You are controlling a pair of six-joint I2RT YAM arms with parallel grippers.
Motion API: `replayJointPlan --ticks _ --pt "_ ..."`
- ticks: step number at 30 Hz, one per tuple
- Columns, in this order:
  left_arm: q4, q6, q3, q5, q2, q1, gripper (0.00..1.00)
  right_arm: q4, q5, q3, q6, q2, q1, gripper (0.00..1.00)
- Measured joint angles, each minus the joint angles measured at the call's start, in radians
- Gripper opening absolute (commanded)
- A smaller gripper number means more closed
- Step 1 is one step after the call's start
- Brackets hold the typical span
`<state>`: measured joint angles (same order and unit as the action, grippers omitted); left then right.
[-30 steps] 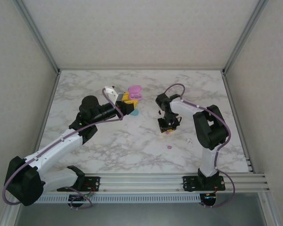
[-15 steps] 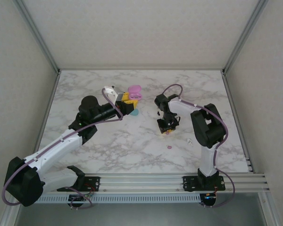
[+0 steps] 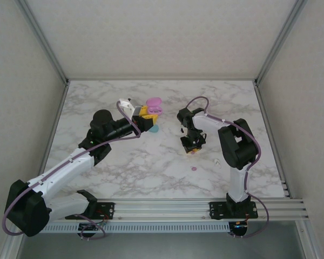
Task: Insert wireless bluetooth earbuds into charging case
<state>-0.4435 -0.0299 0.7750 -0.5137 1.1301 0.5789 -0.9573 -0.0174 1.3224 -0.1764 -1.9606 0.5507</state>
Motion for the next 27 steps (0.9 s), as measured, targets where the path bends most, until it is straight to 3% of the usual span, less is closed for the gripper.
replayJointPlan --ticks 18,21,27 --pt "0.01 0.0 0.0 0.001 0.0 0.0 0.25 0.008 0.015 0.0 -0.037 0.024 -0.004 0.2" --pt "0.019 0.008 0.0 0.005 -0.001 0.0 0.25 0.03 0.108 -0.003 -0.055 0.085 -0.024 0.2" --pt "0.023 0.03 0.0 0.016 -0.005 -0.016 0.25 0.107 0.438 -0.001 -0.114 0.274 -0.129 0.2"
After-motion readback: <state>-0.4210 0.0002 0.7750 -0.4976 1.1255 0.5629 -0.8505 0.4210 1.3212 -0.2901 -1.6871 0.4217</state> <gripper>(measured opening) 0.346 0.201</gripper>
